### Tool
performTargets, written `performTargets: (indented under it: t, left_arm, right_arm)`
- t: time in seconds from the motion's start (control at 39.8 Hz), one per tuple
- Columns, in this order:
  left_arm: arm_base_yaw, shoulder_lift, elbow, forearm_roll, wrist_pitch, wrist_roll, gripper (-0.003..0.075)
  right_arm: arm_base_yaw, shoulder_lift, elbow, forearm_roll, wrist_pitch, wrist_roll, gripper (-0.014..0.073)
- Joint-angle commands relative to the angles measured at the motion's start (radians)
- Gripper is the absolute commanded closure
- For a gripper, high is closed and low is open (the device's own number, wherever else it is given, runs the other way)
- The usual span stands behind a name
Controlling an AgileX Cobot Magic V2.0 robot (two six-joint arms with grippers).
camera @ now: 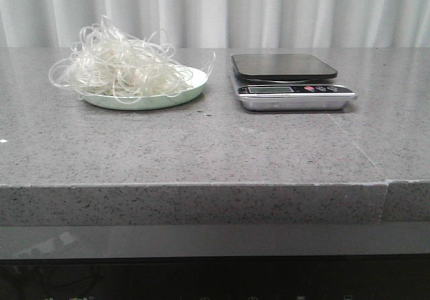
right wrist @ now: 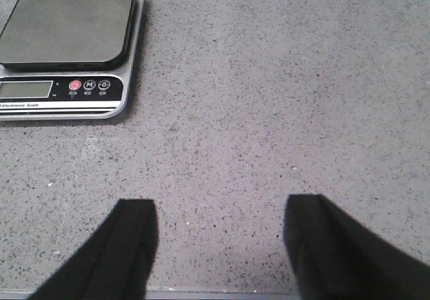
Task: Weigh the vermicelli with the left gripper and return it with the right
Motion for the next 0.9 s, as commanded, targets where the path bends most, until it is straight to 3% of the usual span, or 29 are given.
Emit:
performTargets:
  t: [0.0,0.18,0.6,0.88]
  left_arm:
    - [-0.001,0.019,-0.027,-0.008,-0.075,0.002,0.0218]
    - [-0.035,0.077,-0.029,-0.046,-0.107,0.042,0.0218]
    - [-0.319,0.445,-0.165,-0.058,-0.174,0.082,0.0219]
    - [-0.365,0.717,-0.307,-0.061,-0.201,0.082,0.022]
  right_arm:
    - [-0.007,0.007,-0.032,0.0,-0.053,-0.005,0.0015]
    - [-0.007,0.007,-0.032,0.0,-0.049,-0.005,0.0015]
    - [-0.007,0.007,-0.032,0.0,-0.049,-0.005,0.0025]
    - [-0.007,0.007,-0.032,0.0,-0.049,-0.005,0.0025]
